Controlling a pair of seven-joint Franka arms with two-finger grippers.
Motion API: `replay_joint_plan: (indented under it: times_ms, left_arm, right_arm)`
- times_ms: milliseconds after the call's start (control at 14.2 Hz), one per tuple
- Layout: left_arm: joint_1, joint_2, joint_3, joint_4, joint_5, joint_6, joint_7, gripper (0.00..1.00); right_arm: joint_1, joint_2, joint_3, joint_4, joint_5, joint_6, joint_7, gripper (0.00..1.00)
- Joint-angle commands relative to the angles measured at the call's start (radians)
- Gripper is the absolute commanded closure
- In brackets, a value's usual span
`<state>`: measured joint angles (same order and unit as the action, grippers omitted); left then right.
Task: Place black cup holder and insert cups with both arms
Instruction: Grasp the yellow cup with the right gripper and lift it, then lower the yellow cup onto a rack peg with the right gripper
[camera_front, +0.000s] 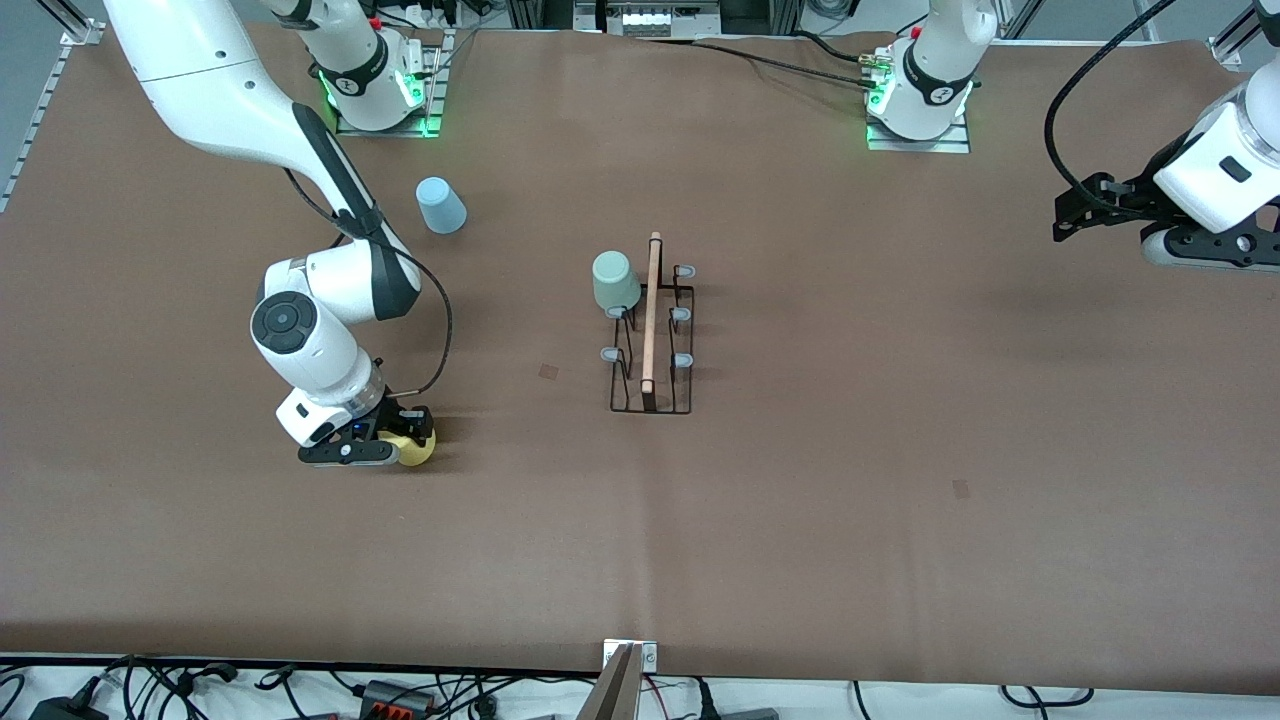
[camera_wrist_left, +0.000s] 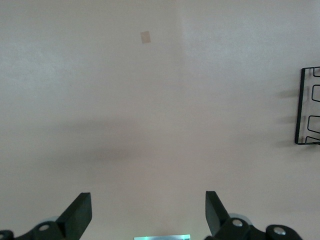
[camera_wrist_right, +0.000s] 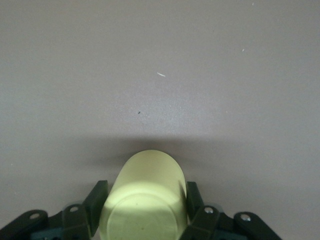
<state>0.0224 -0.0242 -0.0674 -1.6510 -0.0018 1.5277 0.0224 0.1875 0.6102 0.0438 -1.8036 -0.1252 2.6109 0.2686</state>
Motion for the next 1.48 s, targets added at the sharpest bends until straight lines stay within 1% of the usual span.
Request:
replay_joint_plan:
  times_ms: [0,141,212,282,353,494,705,776,846,988,1270,1411]
  left_arm:
    - [0.004,0.009,-0.003,0.023,-0.021,-0.020,0.004,0.00]
    - [0.001,0.007,-0.003,0.023,-0.021,-0.020,0.005,0.00]
    - [0.001,0.007,-0.003,0.025,-0.021,-0.020,0.005,0.00]
    - [0.002,0.009,-0.003,0.025,-0.021,-0.020,0.005,0.00]
    - [0.004,0.009,-0.003,0.025,-0.021,-0.020,0.005,0.00]
    - [0.002,0.007,-0.003,0.023,-0.021,-0.020,0.005,0.00]
    - [0.004,0.007,-0.003,0.023,-0.021,-0.021,0.007,0.00]
    - [0.004,0.009,-0.003,0.023,-0.021,-0.020,0.007,0.00]
    - [0.005,0.007,-0.003,0.023,-0.021,-0.021,0.007,0.00]
    - [0.005,0.007,-0.003,0.023,-0.021,-0.023,0.013,0.00]
    - [0.007,0.007,-0.003,0.023,-0.021,-0.023,0.014,0.00]
    - [0.007,0.007,-0.003,0.023,-0.021,-0.023,0.014,0.00]
  right_arm:
    - [0.007,-0.077,0.011,0.013,-0.010,-0.093,0.000,0.90]
    - [0.039,-0.160,0.013,0.036,0.012,-0.202,0.033,0.91]
    - [0.053,-0.190,0.014,0.064,0.044,-0.260,0.094,0.91]
    - [0.069,-0.205,0.022,0.097,0.071,-0.309,0.153,0.91]
    - [0.107,-0.210,0.024,0.130,0.091,-0.351,0.237,0.91]
    - [0.193,-0.207,0.024,0.182,0.093,-0.379,0.422,0.91]
    - [0.292,-0.190,0.024,0.193,0.111,-0.359,0.689,0.91]
    - [0.332,-0.178,0.024,0.199,0.110,-0.342,0.739,0.91]
    - [0.363,-0.158,0.024,0.219,0.113,-0.330,0.759,0.91]
    - [0.383,-0.147,0.024,0.222,0.110,-0.328,0.788,0.91]
    - [0.400,-0.133,0.024,0.225,0.107,-0.321,0.781,0.91]
    - [0.403,-0.121,0.024,0.225,0.104,-0.287,0.761,0.90]
